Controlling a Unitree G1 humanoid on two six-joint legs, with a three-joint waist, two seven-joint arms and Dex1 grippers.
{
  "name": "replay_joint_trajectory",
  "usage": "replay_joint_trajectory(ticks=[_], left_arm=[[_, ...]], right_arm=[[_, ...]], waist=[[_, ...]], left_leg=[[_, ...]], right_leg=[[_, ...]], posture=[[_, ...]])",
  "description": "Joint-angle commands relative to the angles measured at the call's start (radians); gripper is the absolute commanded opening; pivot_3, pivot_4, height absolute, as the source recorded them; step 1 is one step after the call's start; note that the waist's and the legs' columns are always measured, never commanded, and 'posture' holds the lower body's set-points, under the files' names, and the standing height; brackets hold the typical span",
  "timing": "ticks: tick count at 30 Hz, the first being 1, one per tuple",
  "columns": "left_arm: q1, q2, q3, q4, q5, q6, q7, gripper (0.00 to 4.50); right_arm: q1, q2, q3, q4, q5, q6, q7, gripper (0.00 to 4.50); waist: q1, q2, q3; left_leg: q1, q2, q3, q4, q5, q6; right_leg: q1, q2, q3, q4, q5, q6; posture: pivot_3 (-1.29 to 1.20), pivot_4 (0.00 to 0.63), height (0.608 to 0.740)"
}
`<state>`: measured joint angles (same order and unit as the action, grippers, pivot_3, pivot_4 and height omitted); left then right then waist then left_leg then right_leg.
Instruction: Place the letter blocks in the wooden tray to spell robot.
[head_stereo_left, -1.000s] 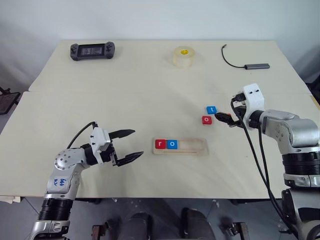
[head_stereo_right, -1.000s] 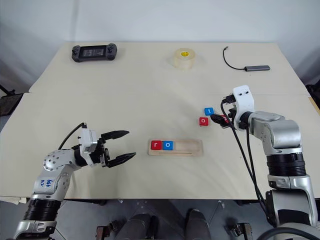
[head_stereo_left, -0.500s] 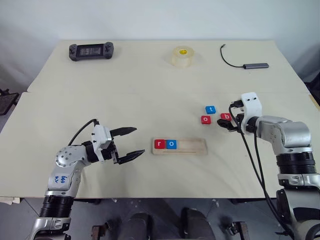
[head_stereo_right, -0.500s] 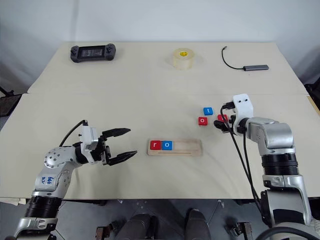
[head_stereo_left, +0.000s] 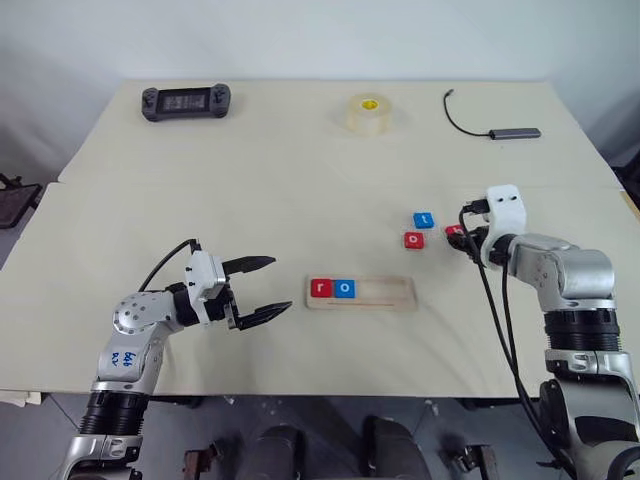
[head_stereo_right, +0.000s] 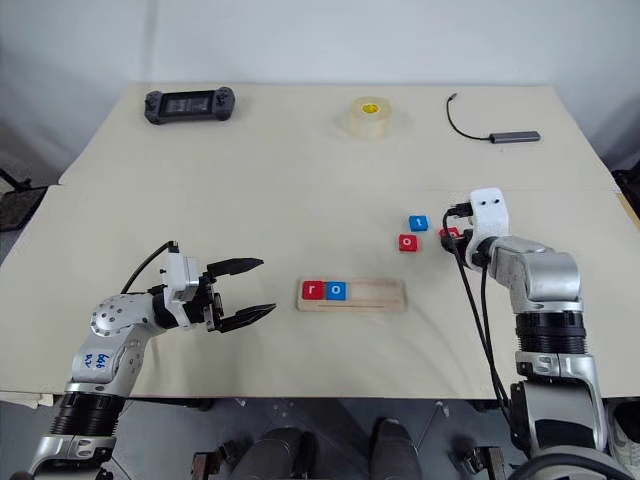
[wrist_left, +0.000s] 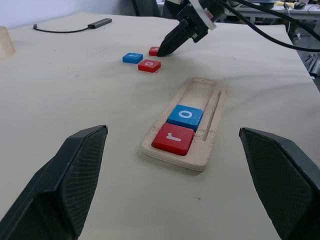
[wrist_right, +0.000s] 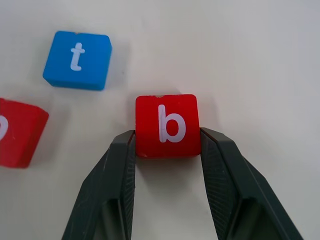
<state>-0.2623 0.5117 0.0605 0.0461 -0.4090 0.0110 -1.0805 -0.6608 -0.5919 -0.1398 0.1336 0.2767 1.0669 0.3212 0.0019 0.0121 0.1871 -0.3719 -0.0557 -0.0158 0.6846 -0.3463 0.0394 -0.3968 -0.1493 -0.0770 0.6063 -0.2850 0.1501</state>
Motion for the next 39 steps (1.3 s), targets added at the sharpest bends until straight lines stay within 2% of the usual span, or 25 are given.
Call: replay_joint_trajectory(ticks=[1, 3, 7, 12, 15, 17, 18, 21, 24, 27, 29, 32, 35, 39], left_arm=[[-0.016, -0.001, -0.007, -0.006, -0.009, -0.012, -0.016, 4.50], [-0.030, -0.008, -0.019, 0.010, -0.007, -0.013, -0.026, 4.50], [-0.047, -0.013, -0.032, 0.033, -0.006, -0.015, -0.043, 4.50], [-0.072, -0.020, -0.050, 0.069, -0.002, -0.022, -0.072, 4.50], [-0.087, -0.021, -0.049, 0.084, 0.000, -0.024, -0.077, 4.50], [-0.091, -0.019, -0.046, 0.088, 0.001, -0.027, -0.078, 4.50], [-0.091, -0.018, -0.044, 0.088, 0.002, -0.029, -0.078, 4.50], [-0.083, -0.015, -0.038, 0.079, 0.000, -0.029, -0.073, 4.50], [-0.068, -0.011, -0.034, 0.062, -0.003, -0.029, -0.071, 4.50], [-0.056, -0.008, -0.031, 0.039, -0.009, -0.029, -0.075, 4.50], [-0.049, -0.005, -0.032, 0.018, -0.027, -0.002, -0.083, 4.50], [-0.043, -0.004, -0.031, -0.016, -0.048, 0.008, -0.102, 4.50], [-0.041, -0.008, -0.032, -0.030, -0.048, -0.005, -0.110, 4.50], [-0.038, -0.009, -0.034, -0.048, -0.043, -0.015, -0.111, 4.50]], right_arm=[[0.055, -0.033, -0.093, -0.214, 0.032, 0.146, -0.023, 1.46], [0.128, -0.013, -0.150, -0.388, 0.057, 0.281, -0.037, 1.46], [0.216, 0.058, -0.224, -0.592, 0.071, 0.448, -0.068, 1.46], [0.329, 0.199, -0.283, -0.737, 0.047, 0.534, -0.115, 1.46], [0.356, 0.232, -0.283, -0.773, 0.047, 0.547, -0.119, 1.46], [0.359, 0.223, -0.280, -0.776, 0.054, 0.547, -0.105, 2.20], [0.359, 0.206, -0.278, -0.771, 0.059, 0.547, -0.092, 2.43], [0.373, 0.085, -0.248, -0.734, 0.108, 0.507, 0.010, 3.43], [0.428, -0.145, -0.177, -0.654, 0.150, 0.292, 0.226, 4.45], [0.489, -0.327, -0.099, -0.535, 0.113, -0.040, 0.464, 4.45], [0.502, -0.397, -0.060, -0.440, 0.091, -0.255, 0.613, 4.45], [0.451, -0.430, -0.001, -0.226, 0.042, -0.590, 0.796, 4.45], [0.360, -0.426, 0.078, -0.027, -0.022, -0.828, 0.911, 4.45], [0.200, -0.393, 0.197, 0.240, -0.129, -1.003, 0.995, 4.45]], waist=[[0.000, 0.000, 0.000], [0.002, 0.000, 0.000], [0.001, 0.000, 0.000], [-0.001, 0.000, 0.000], [-0.001, 0.000, 0.000], [-0.002, 0.000, 0.000], [-0.002, 0.000, 0.000], [0.000, 0.000, 0.000], [0.002, 0.000, 0.000], [-0.001, 0.000, 0.000], [-0.002, -0.001, 0.001], [-0.005, -0.002, 0.001], [-0.004, -0.002, 0.001], [-0.005, -0.002, 0.001]], left_leg=[[0.000, 0.000, 0.000, 0.000, 0.000, 0.000], [0.000, 0.000, 0.000, 0.000, 0.000, 0.000], [0.000, 0.000, 0.000, -0.001, 0.000, 0.000], [0.000, 0.000, 0.000, -0.001, 0.000, 0.000], [0.000, 0.000, 0.001, -0.001, 0.000, 0.000], [0.001, -0.001, 0.001, -0.001, 0.000, 0.000], [0.001, 0.000, 0.001, -0.001, 0.000, 0.000], [0.001, -0.001, 0.001, -0.001, 0.000, 0.000], [0.000, -0.002, 0.001, -0.001, 0.000, 0.002], [0.000, -0.001, 0.002, -0.001, -0.001, 0.002], [0.001, -0.001, 0.002, -0.001, -0.001, 0.002], [0.002, 0.000, 0.004, -0.001, -0.001, 0.002], [0.003, 0.000, 0.004, 0.000, 0.000, 0.002], [0.003, 0.000, 0.003, 0.000, 0.000, 0.002]], right_leg=[[0.000, 0.000, 0.000, 0.000, 0.000, 0.000], [0.000, 0.000, 0.000, 0.000, 0.000, 0.000], [0.000, 0.000, 0.000, 0.000, 0.000, 0.000], [-0.001, 0.001, 0.001, 0.001, 0.000, 0.000], [-0.001, 0.000, 0.002, 0.001, 0.000, 0.000], [-0.001, 0.000, 0.002, 0.002, 0.000, 0.000], [-0.001, 0.000, 0.002, 0.002, 0.000, 0.000], [-0.001, 0.000, 0.002, 0.001, 0.000, 0.000], [-0.001, 0.000, 0.002, 0.001, 0.000, 0.000], [0.000, 0.000, 0.002, -0.001, 0.000, 0.000], [0.001, 0.000, 0.002, -0.002, 0.000, 0.001], [0.002, 0.001, 0.002, -0.002, 0.001, 0.001], [0.003, 0.001, 0.002, -0.004, 0.001, 0.002], [0.003, 0.000, 0.001, -0.004, 0.001, 0.002]], posture=[[0.00, 0.150, 0.740], [0.00, 0.150, 0.740], [0.00, 0.150, 0.740], [0.00, 0.150, 0.740], [0.00, 0.150, 0.740], [0.00, 0.150, 0.740], [0.00, 0.150, 0.740], [0.00, 0.150, 0.740], [0.00, 0.150, 0.740], [0.00, 0.150, 0.740], [0.00, 0.150, 0.740], [0.00, 0.150, 0.740], [0.00, 0.150, 0.740], [0.00, 0.150, 0.740]])
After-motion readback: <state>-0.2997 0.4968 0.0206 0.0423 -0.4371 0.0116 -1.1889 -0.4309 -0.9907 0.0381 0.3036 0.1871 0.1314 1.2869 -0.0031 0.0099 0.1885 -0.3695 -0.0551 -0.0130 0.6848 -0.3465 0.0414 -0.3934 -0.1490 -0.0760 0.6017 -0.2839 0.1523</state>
